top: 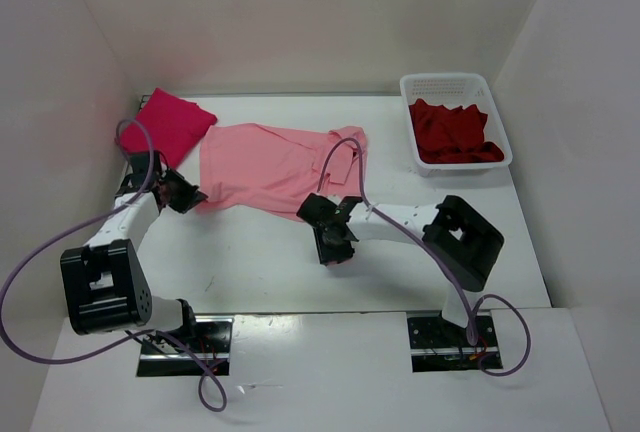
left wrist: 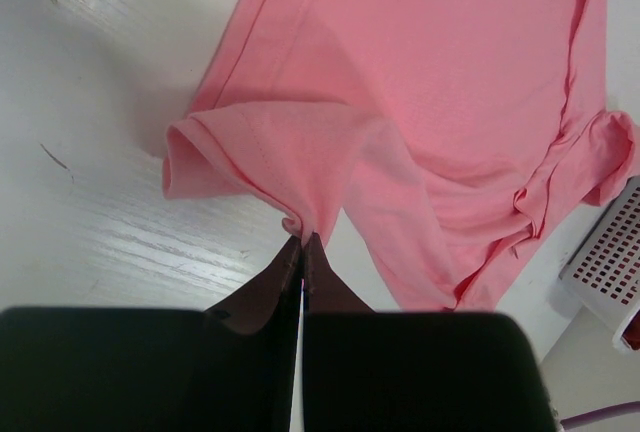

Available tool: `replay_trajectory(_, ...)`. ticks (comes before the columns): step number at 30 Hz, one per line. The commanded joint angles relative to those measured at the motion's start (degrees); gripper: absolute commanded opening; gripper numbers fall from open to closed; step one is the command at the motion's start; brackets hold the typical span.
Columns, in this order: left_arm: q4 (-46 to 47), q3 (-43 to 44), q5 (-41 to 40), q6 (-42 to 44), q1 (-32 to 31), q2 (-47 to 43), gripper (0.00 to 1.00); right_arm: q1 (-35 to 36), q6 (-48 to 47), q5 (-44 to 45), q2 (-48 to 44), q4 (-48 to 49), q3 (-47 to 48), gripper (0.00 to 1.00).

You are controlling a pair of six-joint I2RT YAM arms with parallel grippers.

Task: Fold and stack the t-shirts
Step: Flatten out the tshirt

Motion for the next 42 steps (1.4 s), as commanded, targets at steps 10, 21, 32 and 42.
replay_trajectory(10,0.3,-2.0,1.6,2.3,0.0,-3.3,0.0,1.3,2.0,3.8,-0.4,-3.5,5.3,0.43)
replay_trajectory(21,0.3,-2.0,1.6,2.3,0.0,-3.3,0.0,1.3,2.0,2.1,1.3,-0.6,4.9,0.43)
replay_trajectory(32,0.3,-2.0,1.6,2.3,0.0,-3.3,0.0,1.3,3.1,4.5,4.2,0.6,1.9,0.32)
replay_trajectory(42,-2.8,3.7,2.1,1.8,-3.8,-7.0,0.0,-0.3,4.3,5.8,-17.3,-4.6,8.4,0.02)
